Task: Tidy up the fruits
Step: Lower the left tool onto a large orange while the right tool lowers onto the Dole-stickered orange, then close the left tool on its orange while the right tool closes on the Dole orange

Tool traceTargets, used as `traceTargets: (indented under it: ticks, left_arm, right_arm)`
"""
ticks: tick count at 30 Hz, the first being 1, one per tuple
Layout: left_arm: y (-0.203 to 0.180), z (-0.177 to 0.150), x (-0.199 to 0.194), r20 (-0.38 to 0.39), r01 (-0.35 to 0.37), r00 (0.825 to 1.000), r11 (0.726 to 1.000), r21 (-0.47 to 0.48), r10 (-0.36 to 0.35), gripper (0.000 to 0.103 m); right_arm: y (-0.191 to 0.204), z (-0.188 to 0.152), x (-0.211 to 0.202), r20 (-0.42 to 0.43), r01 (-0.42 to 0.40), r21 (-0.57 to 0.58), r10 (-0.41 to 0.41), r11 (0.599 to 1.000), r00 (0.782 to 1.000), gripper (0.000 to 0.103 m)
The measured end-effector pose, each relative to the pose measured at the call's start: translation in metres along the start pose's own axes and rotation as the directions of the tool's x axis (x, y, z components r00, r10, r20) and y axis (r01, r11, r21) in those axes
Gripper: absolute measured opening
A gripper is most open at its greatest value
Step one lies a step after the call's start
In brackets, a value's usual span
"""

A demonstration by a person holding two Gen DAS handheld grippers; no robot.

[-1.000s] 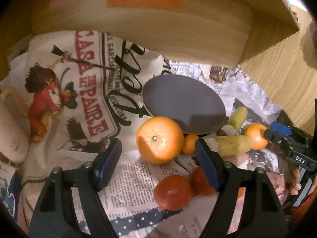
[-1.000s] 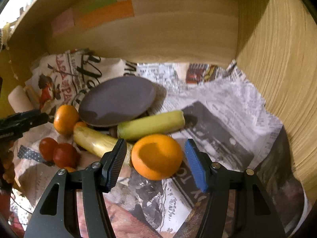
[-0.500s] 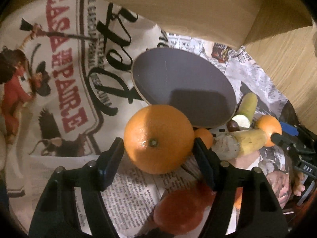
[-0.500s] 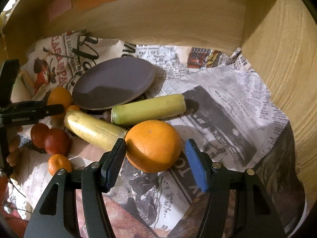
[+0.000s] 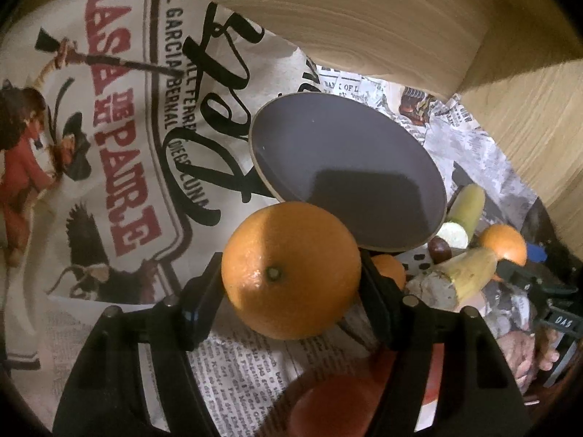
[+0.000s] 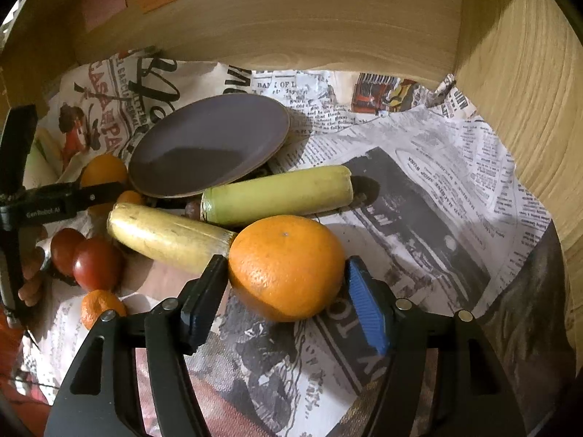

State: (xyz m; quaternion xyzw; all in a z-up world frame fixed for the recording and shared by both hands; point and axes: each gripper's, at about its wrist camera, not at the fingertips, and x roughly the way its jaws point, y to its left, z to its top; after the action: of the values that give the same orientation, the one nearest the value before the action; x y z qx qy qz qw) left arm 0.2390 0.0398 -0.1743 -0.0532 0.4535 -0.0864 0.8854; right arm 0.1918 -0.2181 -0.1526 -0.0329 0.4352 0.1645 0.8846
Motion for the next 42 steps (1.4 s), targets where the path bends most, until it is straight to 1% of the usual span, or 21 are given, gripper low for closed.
traceTargets:
  ticks: [2, 4, 9, 11, 13, 14, 15, 16, 18, 20, 21, 22, 24, 27, 30, 36, 40, 42]
  left_arm:
    - [-0.002, 0.001, -0.001, 0.002, -0.009, 1.0, 1.0, 0.012, 0.009, 0.069]
    - [-0.003, 0.002, -0.006, 0.006, 0.001, 1.0, 1.0, 0.015, -0.002, 0.069]
    - [-0.004, 0.005, -0.027, 0.05, -0.008, 0.999, 1.0, 0.023, 0.007, 0.069]
    - [-0.005, 0.008, -0.037, 0.072, -0.011, 0.997, 1.0, 0.022, 0.009, 0.069]
    - [-0.006, 0.01, -0.043, 0.09, -0.021, 0.996, 0.999, 0.024, 0.019, 0.069]
    - [-0.006, 0.011, -0.046, 0.097, -0.024, 0.995, 0.999, 0.025, 0.022, 0.069]
    - [-0.007, 0.011, -0.048, 0.1, -0.026, 0.995, 0.999, 0.025, 0.023, 0.069]
    - [-0.006, 0.011, -0.05, 0.101, -0.024, 0.995, 0.999, 0.024, 0.021, 0.069]
    - [-0.006, 0.009, -0.052, 0.097, -0.014, 0.995, 1.0, 0.018, 0.012, 0.069]
    - [-0.006, 0.008, -0.053, 0.09, -0.01, 0.996, 1.0, 0.014, 0.009, 0.069]
    - [-0.006, 0.006, -0.053, 0.088, -0.013, 0.996, 1.0, 0.016, 0.012, 0.069]
    - [-0.007, 0.005, -0.054, 0.089, -0.018, 0.996, 1.0, 0.017, 0.017, 0.069]
    - [-0.008, 0.002, -0.056, 0.093, -0.027, 0.995, 0.999, 0.019, 0.025, 0.069]
    - [-0.006, -0.001, -0.059, 0.095, -0.032, 0.995, 0.999, 0.017, 0.03, 0.069]
    - [-0.005, -0.001, -0.061, 0.101, -0.039, 0.994, 0.999, 0.012, 0.037, 0.069]
    - [-0.003, 0.004, -0.066, 0.107, -0.031, 0.994, 0.999, 0.005, 0.031, 0.069]
    - [-0.005, 0.014, -0.069, 0.12, -0.034, 0.992, 0.999, 0.016, 0.031, 0.069]
    - [-0.007, 0.021, -0.07, 0.127, -0.023, 0.992, 1.0, 0.017, 0.02, 0.069]
  right_arm:
    - [0.0, 0.0, 0.0, 0.003, 0.001, 0.001, -0.001, 1.0, 1.0, 0.062]
    - [-0.001, 0.001, -0.002, 0.009, 0.011, 0.0, -0.011, 1.0, 1.0, 0.062]
    - [-0.004, 0.005, -0.017, 0.056, 0.019, 0.008, -0.019, 1.0, 0.998, 0.061]
    - [-0.002, 0.008, -0.026, 0.081, 0.029, -0.006, -0.028, 1.0, 0.996, 0.06]
    - [0.0, 0.01, -0.028, 0.087, 0.047, -0.029, -0.044, 0.998, 0.995, 0.059]
    - [0.0, 0.01, -0.026, 0.08, 0.052, -0.04, -0.049, 0.998, 0.996, 0.058]
    - [0.001, 0.008, -0.022, 0.062, 0.055, -0.049, -0.052, 0.997, 0.997, 0.048]
    - [0.001, 0.007, -0.019, 0.045, 0.054, -0.055, -0.051, 0.997, 0.998, 0.047]
    - [0.0, 0.008, -0.019, 0.047, 0.052, -0.059, -0.049, 0.997, 0.998, 0.047]
    - [-0.001, 0.011, -0.015, 0.033, 0.049, -0.062, -0.047, 0.997, 0.998, 0.053]
    - [-0.001, 0.011, -0.012, 0.026, 0.05, -0.061, -0.048, 0.997, 0.998, 0.06]
    - [-0.002, 0.011, -0.006, 0.007, 0.048, -0.062, -0.048, 0.997, 0.999, 0.062]
    - [-0.001, 0.007, 0.007, -0.034, 0.034, -0.068, -0.036, 0.997, 0.999, 0.062]
    - [-0.002, 0.004, 0.015, -0.052, 0.029, -0.063, -0.033, 0.998, 0.998, 0.063]
    - [-0.007, 0.005, 0.018, -0.057, 0.004, -0.035, -0.006, 0.999, 0.998, 0.063]
    - [-0.008, 0.005, 0.014, -0.03, 0.028, -0.026, -0.029, 0.999, 0.999, 0.061]
    - [-0.014, 0.012, -0.004, 0.024, 0.032, 0.004, -0.032, 0.999, 0.999, 0.061]
    - [-0.014, 0.017, -0.015, 0.061, 0.032, 0.006, -0.032, 0.999, 0.998, 0.061]
